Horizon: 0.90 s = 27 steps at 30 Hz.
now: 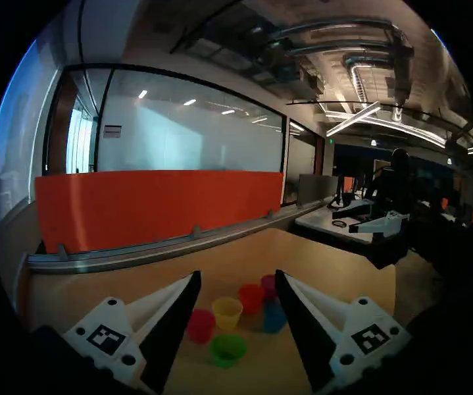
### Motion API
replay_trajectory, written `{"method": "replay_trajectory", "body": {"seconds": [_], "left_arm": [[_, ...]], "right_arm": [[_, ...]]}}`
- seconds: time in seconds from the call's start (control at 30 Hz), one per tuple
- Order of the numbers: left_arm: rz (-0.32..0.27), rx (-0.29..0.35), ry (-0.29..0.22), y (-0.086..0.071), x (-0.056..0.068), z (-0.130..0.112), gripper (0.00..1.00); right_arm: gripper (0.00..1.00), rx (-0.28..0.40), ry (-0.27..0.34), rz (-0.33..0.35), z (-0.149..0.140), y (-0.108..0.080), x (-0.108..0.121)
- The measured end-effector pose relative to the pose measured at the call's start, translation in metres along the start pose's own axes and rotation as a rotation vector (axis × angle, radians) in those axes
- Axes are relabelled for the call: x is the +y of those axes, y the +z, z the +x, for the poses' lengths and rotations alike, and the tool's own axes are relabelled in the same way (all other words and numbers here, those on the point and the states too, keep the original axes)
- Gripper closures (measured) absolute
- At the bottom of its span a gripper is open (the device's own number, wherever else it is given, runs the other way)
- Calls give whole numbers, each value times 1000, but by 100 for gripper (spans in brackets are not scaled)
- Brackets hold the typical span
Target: Pour water
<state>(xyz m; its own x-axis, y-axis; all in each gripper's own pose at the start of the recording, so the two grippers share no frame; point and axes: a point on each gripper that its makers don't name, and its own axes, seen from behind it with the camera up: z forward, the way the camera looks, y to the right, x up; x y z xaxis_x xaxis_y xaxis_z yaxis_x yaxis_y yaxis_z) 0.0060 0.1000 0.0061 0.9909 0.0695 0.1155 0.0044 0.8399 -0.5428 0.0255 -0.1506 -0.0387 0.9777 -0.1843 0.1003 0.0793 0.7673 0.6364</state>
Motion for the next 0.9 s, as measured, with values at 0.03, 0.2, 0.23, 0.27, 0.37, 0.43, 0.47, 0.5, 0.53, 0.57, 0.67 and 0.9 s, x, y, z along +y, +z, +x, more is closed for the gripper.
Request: {"method": "replay_trajectory", "body": {"seconds": [0.03,0.2,0.23,0.27,0.37,0.43,0.47,0.5,0.53,0.57,0.67,0.9], "left_arm": [[-3,-12,2,0,-1,-3,18],[-17,-54,13,3,-4,-16,18],[-18,-59,15,3,-5,-18,18],[-19,-64,17,4,-5,-20,18],[-27,-76,24,5,-6,-27,18],[-31,-85,30,6,-6,-33,18],[-33,-90,32,6,-6,-36,18],[-35,-95,35,7,-6,-39,18],[-36,-100,39,7,-6,-43,18],[-38,-105,42,8,-5,-46,18],[-42,-121,53,9,-5,-57,18],[-32,-162,59,13,-11,-85,18]], "right_arm": [[0,-12,-2,5,-2,0,-1],[0,-53,-13,25,-10,-1,-4],[0,-61,-17,27,-12,0,-4],[0,-68,-20,28,-15,1,-4],[0,-88,-29,34,-24,3,-4],[0,-100,-34,37,-31,6,-5],[0,-106,-35,38,-34,7,-5],[0,-111,-37,40,-38,9,-5],[0,-118,-40,41,-42,11,-5],[0,-123,-43,42,-46,12,-5],[0,-146,-55,45,-59,17,-4],[0,-192,-75,55,-90,28,-4]]}}
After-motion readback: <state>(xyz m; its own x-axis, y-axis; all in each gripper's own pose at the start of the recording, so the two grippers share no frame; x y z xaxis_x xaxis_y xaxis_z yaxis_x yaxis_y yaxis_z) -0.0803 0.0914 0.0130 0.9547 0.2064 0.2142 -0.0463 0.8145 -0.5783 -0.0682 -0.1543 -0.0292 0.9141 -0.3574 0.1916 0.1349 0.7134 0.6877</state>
